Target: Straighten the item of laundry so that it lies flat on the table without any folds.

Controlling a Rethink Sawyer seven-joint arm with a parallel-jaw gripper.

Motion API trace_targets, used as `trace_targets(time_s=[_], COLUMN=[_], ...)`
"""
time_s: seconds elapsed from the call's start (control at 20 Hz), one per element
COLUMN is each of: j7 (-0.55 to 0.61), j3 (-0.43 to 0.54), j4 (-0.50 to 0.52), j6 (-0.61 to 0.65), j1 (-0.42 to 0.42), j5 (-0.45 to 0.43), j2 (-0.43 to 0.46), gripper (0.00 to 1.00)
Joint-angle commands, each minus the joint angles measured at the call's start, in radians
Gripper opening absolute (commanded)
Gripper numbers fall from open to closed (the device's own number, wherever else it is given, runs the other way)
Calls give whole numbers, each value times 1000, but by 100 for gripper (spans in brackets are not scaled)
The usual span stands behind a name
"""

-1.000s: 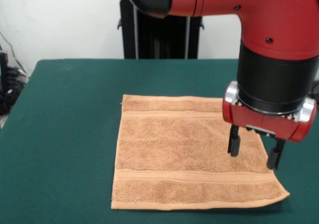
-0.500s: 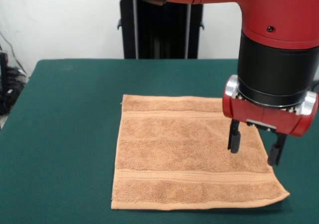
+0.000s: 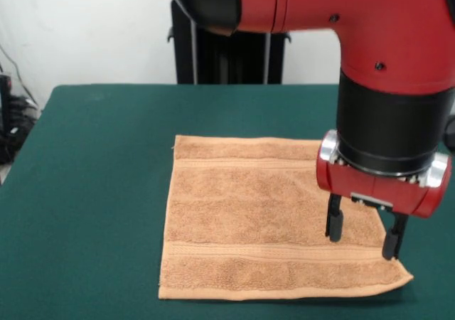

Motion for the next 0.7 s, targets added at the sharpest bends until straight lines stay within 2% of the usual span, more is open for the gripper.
trace_targets(time_s=[0.05,0.7], j7=[-4,56], j3=[-2,-17], j4=[48,58], j6=[-49,-53], j1=[26,48], j5=[-22,-7], j2=[100,106], gripper=[100,100])
